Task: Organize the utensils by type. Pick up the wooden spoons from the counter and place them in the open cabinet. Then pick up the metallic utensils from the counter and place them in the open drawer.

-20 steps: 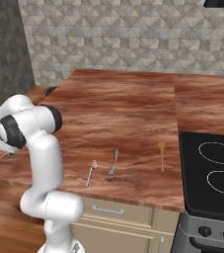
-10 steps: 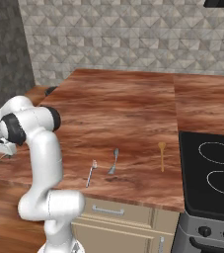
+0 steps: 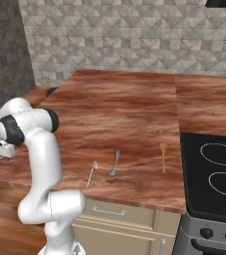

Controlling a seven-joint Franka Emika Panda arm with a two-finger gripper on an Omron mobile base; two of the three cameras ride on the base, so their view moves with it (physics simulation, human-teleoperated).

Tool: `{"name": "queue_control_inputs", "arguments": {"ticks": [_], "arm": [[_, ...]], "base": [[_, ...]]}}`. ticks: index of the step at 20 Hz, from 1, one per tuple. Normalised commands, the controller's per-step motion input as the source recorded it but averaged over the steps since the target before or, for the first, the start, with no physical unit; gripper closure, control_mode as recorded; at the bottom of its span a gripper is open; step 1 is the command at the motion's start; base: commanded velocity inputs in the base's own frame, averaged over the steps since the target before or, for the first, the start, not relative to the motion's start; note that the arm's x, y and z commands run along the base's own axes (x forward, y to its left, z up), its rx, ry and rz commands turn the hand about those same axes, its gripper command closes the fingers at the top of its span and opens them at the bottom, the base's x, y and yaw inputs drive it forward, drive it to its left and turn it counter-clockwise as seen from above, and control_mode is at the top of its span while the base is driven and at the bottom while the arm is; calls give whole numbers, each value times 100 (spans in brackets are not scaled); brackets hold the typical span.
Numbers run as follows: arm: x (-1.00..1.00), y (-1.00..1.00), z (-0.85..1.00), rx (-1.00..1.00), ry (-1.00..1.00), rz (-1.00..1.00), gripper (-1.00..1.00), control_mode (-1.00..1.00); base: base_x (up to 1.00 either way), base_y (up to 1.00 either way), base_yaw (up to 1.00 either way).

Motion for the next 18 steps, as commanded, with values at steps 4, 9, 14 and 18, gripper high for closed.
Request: {"name": "queue_control_inputs", "arguments": {"ticks": [4,9,14,18], "arm": [[0,0,-36,3,-1,-1,100,-100],[-6,-26,-41,11,-9,-4,100,-100],[-6,-35,-20,13,-13,-3,100,-100],[-8,-39,22,13,-9,2,100,-100]], "base": [[0,0,0],[0,0,0],[0,0,0],[0,0,0]]}}
